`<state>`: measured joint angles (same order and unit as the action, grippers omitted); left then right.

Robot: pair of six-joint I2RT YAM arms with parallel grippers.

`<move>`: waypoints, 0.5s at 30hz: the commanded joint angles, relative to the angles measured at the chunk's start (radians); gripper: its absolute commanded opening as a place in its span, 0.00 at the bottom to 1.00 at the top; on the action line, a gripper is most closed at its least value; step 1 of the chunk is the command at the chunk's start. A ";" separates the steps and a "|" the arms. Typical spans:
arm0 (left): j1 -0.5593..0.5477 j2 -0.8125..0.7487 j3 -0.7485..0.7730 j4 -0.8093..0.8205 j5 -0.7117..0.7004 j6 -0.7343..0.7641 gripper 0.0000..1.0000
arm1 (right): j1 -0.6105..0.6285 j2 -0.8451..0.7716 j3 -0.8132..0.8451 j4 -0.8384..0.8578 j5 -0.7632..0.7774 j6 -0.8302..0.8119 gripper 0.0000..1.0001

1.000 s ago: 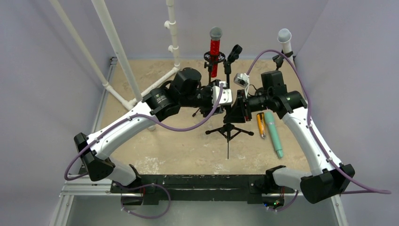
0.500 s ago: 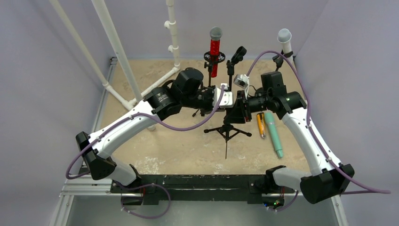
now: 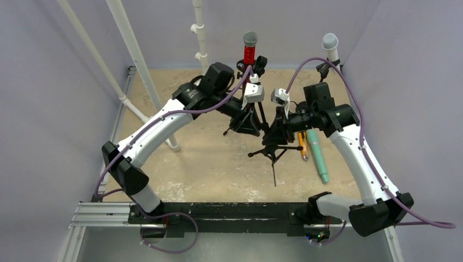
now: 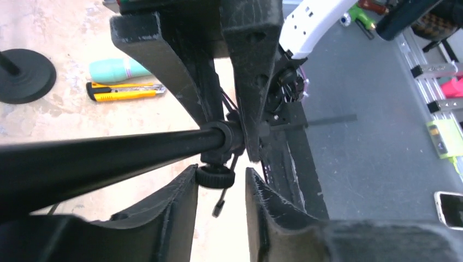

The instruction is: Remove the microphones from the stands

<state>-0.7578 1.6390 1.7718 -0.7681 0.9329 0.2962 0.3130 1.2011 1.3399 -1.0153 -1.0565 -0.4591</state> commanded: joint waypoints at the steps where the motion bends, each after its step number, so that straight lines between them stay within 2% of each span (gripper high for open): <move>1: 0.017 -0.013 0.036 -0.103 0.201 -0.073 0.45 | -0.011 -0.031 0.036 -0.029 0.046 -0.064 0.00; 3: 0.018 -0.033 0.007 -0.083 0.162 -0.072 0.63 | -0.011 -0.028 0.029 -0.023 0.031 -0.050 0.00; 5: 0.018 -0.069 -0.041 -0.030 0.106 -0.086 0.77 | -0.011 -0.023 0.023 -0.020 0.009 -0.031 0.00; 7: 0.018 -0.114 -0.091 0.039 0.035 -0.098 0.85 | -0.011 -0.017 0.020 -0.018 -0.016 -0.005 0.00; 11: 0.006 -0.195 -0.163 0.150 -0.191 -0.090 0.88 | -0.011 -0.010 0.009 0.018 -0.068 0.070 0.00; 15: -0.084 -0.260 -0.225 0.231 -0.464 0.054 0.85 | -0.011 0.004 -0.001 0.051 -0.096 0.130 0.00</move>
<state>-0.7685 1.4639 1.5917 -0.6846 0.7498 0.2356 0.3058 1.2034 1.3327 -1.0328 -1.0595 -0.4091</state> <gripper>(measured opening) 0.867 0.180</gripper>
